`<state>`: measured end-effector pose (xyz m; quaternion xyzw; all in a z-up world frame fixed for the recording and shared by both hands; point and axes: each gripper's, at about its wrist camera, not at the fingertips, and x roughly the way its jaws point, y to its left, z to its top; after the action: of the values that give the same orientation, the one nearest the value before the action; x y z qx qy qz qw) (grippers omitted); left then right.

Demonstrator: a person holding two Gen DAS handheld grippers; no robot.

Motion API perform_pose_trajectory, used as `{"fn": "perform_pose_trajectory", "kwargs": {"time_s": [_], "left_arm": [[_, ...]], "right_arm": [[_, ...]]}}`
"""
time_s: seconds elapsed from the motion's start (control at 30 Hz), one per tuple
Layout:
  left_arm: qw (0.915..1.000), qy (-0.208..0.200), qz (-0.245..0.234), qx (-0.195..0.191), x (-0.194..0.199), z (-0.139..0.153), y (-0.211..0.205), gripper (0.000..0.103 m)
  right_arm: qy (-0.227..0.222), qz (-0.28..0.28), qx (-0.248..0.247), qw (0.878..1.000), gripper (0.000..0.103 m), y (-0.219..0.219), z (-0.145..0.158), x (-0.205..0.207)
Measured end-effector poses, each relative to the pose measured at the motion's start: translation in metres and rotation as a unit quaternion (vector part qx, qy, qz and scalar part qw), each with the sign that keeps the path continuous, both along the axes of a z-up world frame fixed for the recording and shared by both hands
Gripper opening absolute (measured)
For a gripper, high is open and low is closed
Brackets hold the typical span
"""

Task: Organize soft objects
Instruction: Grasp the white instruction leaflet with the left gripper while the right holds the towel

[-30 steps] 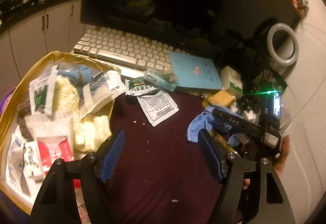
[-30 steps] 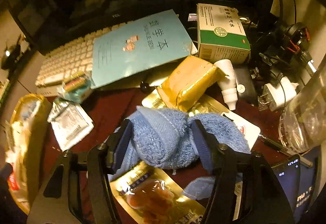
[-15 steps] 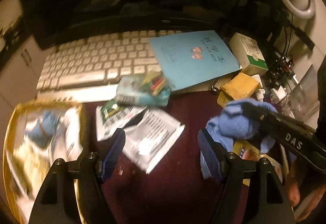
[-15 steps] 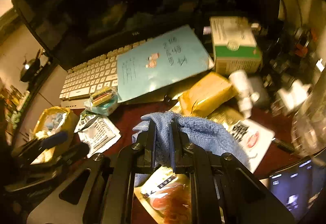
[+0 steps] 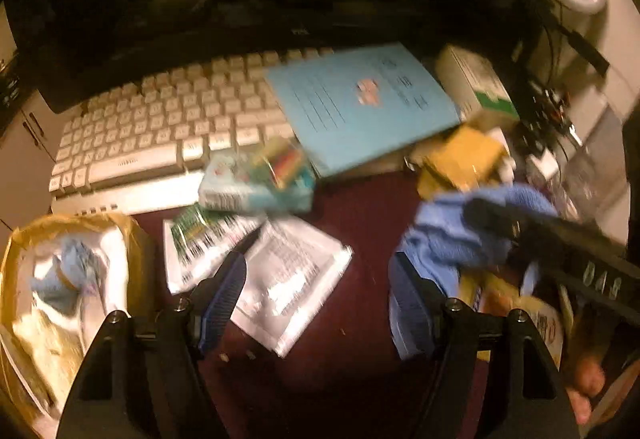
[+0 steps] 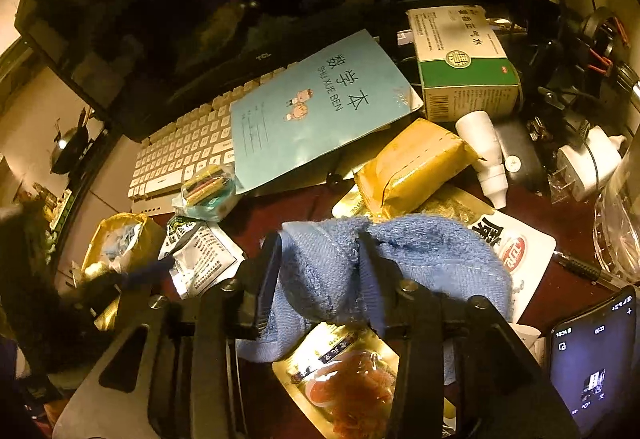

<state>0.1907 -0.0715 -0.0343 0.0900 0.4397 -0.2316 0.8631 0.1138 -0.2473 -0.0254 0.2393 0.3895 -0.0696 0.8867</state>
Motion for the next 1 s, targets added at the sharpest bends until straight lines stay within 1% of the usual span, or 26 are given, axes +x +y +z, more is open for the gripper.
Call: {"fn": "perform_pose_trajectory", "kwargs": {"time_s": [0.07, 0.1, 0.13, 0.2, 0.23, 0.3, 0.37, 0.47, 0.5, 0.53, 0.57, 0.6, 0.63, 0.7, 0.8, 0.87, 0.9, 0.93, 1.0], "left_arm": [[0.9998, 0.018, 0.002, 0.001, 0.014, -0.003, -0.001, 0.074], [0.9996, 0.029, -0.002, 0.007, 0.022, -0.006, -0.004, 0.074], [0.999, 0.041, -0.008, 0.014, 0.027, -0.012, -0.007, 0.074], [0.9988, 0.032, -0.013, 0.036, 0.029, -0.017, -0.013, 0.074], [0.9983, 0.035, -0.013, 0.045, 0.032, -0.02, -0.015, 0.074], [0.9986, 0.037, 0.001, 0.039, 0.035, -0.022, -0.013, 0.074], [0.9987, 0.034, 0.004, 0.039, 0.038, -0.021, -0.012, 0.074], [0.9974, 0.065, -0.002, 0.03, 0.038, -0.026, -0.009, 0.073], [0.997, 0.07, -0.003, 0.033, 0.037, -0.027, -0.009, 0.073], [0.9968, 0.07, -0.002, 0.04, 0.033, -0.029, -0.012, 0.068], [0.9966, 0.065, 0.001, 0.051, 0.028, -0.031, -0.015, 0.059], [0.9963, 0.063, 0.004, 0.058, 0.026, -0.033, -0.017, 0.058], [0.9964, 0.062, 0.01, 0.057, 0.026, -0.033, -0.016, 0.058], [0.9966, 0.068, 0.022, 0.041, 0.03, -0.035, -0.013, 0.058], [0.9972, 0.06, 0.038, 0.025, 0.033, -0.034, -0.006, 0.048], [0.9971, 0.056, 0.048, 0.021, 0.034, -0.033, -0.001, 0.039], [0.9969, 0.057, 0.051, 0.018, 0.034, -0.032, 0.002, 0.039], [0.9968, 0.056, 0.056, 0.012, 0.034, -0.033, 0.005, 0.038], [0.9967, 0.054, 0.06, 0.008, 0.03, -0.032, 0.01, 0.036]], "right_arm": [[0.001, 0.002, 0.0, 1.0, 0.043, 0.0, -0.001, 0.001], [0.001, 0.004, 0.001, 1.0, 0.046, 0.0, -0.001, 0.002], [0.0, 0.004, 0.002, 1.0, 0.046, 0.0, -0.001, 0.002], [0.001, 0.006, -0.001, 1.0, 0.046, 0.001, -0.001, 0.002], [0.001, 0.005, -0.001, 1.0, 0.046, 0.001, -0.001, 0.002], [0.001, 0.005, 0.0, 1.0, 0.046, 0.0, -0.001, 0.002], [0.0, 0.005, 0.001, 1.0, 0.046, 0.0, -0.001, 0.002], [0.001, 0.005, 0.0, 1.0, 0.046, 0.0, -0.001, 0.003], [0.001, 0.005, -0.001, 1.0, 0.046, 0.0, -0.001, 0.002], [0.002, 0.005, -0.002, 1.0, 0.046, 0.0, -0.001, 0.003], [0.002, 0.005, -0.003, 1.0, 0.046, 0.0, -0.001, 0.003], [0.003, 0.006, -0.005, 1.0, 0.046, 0.0, -0.001, 0.004], [0.004, 0.006, -0.007, 1.0, 0.046, 0.001, -0.001, 0.004], [0.007, 0.006, -0.015, 1.0, 0.046, 0.002, -0.001, 0.005], [0.006, 0.002, -0.031, 1.0, 0.046, 0.004, 0.0, 0.005], [-0.014, -0.017, -0.035, 0.999, 0.046, 0.001, 0.006, -0.004], [-0.018, -0.023, -0.041, 0.999, 0.046, 0.001, 0.008, -0.005], [-0.013, -0.027, -0.045, 0.999, 0.046, 0.0, 0.007, -0.005], [0.022, -0.018, -0.051, 0.998, 0.046, 0.002, -0.003, 0.004]]}}
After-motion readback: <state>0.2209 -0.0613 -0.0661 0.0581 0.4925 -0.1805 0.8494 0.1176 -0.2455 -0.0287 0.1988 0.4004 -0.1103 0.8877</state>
